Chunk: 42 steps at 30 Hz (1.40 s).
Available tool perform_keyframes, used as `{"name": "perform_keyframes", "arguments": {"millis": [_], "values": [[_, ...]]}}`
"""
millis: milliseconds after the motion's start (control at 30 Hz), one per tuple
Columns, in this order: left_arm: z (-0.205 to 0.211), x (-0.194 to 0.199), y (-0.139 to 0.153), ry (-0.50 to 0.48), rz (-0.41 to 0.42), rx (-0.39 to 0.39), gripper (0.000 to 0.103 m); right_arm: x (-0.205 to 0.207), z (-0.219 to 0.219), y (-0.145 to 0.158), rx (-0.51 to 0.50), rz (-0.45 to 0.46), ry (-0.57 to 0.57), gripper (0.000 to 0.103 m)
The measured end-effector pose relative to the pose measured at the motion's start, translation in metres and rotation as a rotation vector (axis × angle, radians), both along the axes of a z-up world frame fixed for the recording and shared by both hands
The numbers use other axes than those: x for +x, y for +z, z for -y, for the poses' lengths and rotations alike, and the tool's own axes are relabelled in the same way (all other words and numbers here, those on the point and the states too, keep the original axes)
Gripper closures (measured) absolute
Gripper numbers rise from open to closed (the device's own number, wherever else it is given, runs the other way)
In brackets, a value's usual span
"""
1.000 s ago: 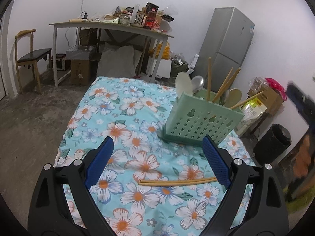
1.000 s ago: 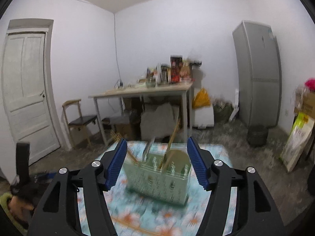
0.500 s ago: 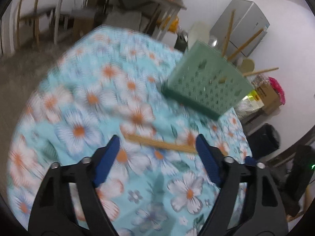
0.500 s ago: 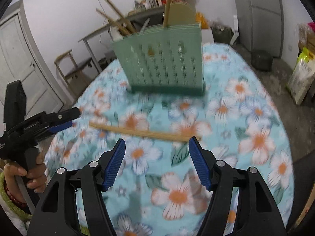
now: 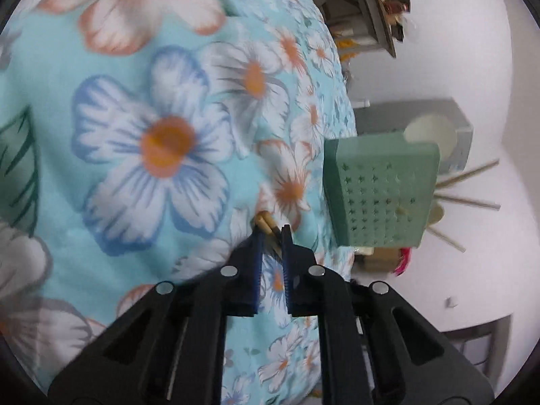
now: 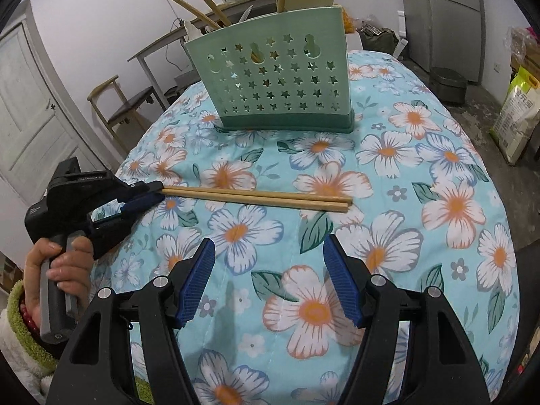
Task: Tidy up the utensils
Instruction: 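Close the left gripper on one chopstick and lift it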
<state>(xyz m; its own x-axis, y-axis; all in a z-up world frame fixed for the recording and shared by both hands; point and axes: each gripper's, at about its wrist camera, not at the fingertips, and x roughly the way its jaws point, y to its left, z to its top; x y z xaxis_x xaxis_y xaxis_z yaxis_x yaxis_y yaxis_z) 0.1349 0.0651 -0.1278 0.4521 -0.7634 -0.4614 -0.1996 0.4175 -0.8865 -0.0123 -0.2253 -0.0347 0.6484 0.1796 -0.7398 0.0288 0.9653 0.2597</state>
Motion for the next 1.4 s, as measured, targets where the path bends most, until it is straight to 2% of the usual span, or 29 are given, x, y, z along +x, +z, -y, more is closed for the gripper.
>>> {"name": "perform_keyframes", "arguments": {"millis": [133, 333, 467, 600, 667, 733, 800, 900, 1133, 1400], "values": [[0.001, -0.004, 0.003, -0.001, 0.022, 0.011, 0.094, 0.001, 0.000, -0.001, 0.004, -0.007, -0.001, 0.038], [-0.010, -0.011, 0.012, -0.001, 0.011, 0.014, 0.094, 0.001, -0.001, 0.001, 0.000, 0.001, -0.001, 0.038], [-0.032, -0.021, 0.022, 0.047, 0.012, 0.046, 0.094, 0.002, -0.001, 0.000, 0.002, -0.002, -0.001, 0.038], [-0.051, -0.025, 0.034, 0.101, 0.015, 0.113, 0.094, 0.003, -0.003, -0.002, 0.005, -0.005, 0.002, 0.038], [-0.050, -0.022, 0.034, 0.096, 0.003, 0.098, 0.093, 0.004, -0.004, -0.004, 0.008, -0.010, 0.005, 0.038], [-0.047, -0.020, 0.029, 0.086, -0.030, 0.058, 0.080, 0.004, -0.006, -0.005, 0.010, -0.012, 0.010, 0.038], [-0.042, -0.019, 0.023, 0.079, -0.065, 0.029, 0.074, 0.004, -0.008, -0.004, 0.007, -0.010, 0.013, 0.038], [-0.032, -0.016, 0.015, 0.063, -0.102, -0.003, 0.074, 0.004, -0.007, -0.004, 0.005, -0.010, 0.010, 0.038], [-0.028, -0.008, 0.005, 0.107, -0.135, -0.039, 0.075, 0.007, -0.004, -0.010, 0.018, -0.029, -0.002, 0.038], [-0.021, -0.006, 0.008, 0.109, -0.114, -0.006, 0.083, 0.010, -0.003, -0.011, 0.012, -0.034, -0.004, 0.038]]}}
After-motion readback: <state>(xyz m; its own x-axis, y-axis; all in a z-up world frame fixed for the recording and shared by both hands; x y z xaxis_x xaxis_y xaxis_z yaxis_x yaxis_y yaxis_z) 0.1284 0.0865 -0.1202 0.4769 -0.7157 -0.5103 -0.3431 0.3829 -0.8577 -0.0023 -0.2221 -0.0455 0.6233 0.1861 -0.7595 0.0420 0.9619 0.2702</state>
